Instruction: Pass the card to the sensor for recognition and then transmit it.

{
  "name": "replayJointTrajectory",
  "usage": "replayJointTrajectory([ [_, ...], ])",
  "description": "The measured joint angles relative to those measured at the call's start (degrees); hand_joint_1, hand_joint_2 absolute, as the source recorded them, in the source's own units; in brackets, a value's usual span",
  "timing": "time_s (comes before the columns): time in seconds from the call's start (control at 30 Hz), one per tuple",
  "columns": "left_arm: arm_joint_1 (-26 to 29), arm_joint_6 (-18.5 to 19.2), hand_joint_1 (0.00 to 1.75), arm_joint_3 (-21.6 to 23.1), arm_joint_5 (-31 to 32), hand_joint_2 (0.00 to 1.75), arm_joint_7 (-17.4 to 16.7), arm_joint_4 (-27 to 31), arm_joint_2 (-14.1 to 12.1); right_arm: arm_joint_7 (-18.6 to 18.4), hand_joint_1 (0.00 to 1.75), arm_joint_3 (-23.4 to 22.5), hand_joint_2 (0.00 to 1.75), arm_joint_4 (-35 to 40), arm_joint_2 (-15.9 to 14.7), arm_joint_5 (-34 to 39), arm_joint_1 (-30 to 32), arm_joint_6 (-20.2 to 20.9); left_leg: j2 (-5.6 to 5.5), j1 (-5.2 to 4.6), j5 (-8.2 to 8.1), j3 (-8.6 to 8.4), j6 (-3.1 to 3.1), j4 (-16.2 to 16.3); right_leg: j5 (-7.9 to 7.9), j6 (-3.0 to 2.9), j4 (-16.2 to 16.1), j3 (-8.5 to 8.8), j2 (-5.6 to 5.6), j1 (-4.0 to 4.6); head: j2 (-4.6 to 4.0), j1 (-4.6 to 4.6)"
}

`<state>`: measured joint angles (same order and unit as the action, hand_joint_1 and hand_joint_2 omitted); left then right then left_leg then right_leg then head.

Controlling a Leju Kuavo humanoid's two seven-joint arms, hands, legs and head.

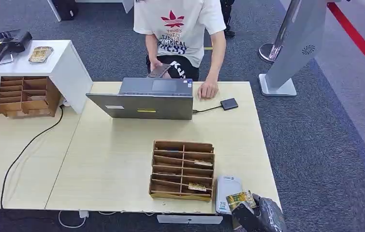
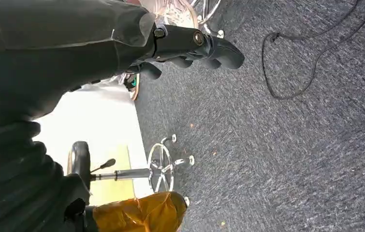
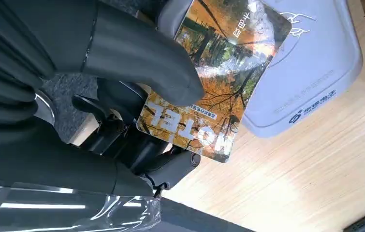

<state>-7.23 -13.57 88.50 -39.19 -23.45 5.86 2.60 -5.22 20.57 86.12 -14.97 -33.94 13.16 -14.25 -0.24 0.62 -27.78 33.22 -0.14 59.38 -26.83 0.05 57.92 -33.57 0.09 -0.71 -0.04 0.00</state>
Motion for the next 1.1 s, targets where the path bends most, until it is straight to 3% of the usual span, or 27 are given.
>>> replayJointTrajectory([
  [0.57,0.00,0.00,0.00,0.00,-0.07,1.75,0.04,0.00,0.00,0.53,1.75,0.11,1.75,0.13,-0.07,0.11,-0.02,-0.94,0.00,0.00,0.00,0.01,0.00,0.00,0.00,0.00,0.00,0.00,0.00,0.00,0.00,0.00],
  [0.7,0.01,-0.15,0.00,0.00,-0.90,1.75,0.09,0.00,0.02,5.75,1.75,-1.34,1.75,1.42,1.38,3.52,0.12,-4.55,0.00,0.00,0.00,0.03,0.00,0.00,0.00,0.00,0.00,0.00,0.00,0.00,0.00,0.00],
  [0.93,0.01,-0.18,0.00,0.00,-1.09,1.75,0.11,0.00,0.02,8.20,1.75,-2.95,1.75,2.86,3.56,4.83,0.26,-5.64,0.00,0.00,0.00,0.02,0.00,0.00,0.00,0.00,0.00,-0.01,0.00,0.00,0.00,0.00],
  [1.1,0.02,-0.26,0.00,0.00,-1.22,1.75,0.09,0.00,0.09,18.17,1.75,-8.03,1.75,6.28,9.10,15.31,0.67,-10.52,0.00,0.00,0.00,0.02,0.00,0.00,-0.01,0.00,0.00,-0.04,0.00,0.00,0.00,0.00],
])
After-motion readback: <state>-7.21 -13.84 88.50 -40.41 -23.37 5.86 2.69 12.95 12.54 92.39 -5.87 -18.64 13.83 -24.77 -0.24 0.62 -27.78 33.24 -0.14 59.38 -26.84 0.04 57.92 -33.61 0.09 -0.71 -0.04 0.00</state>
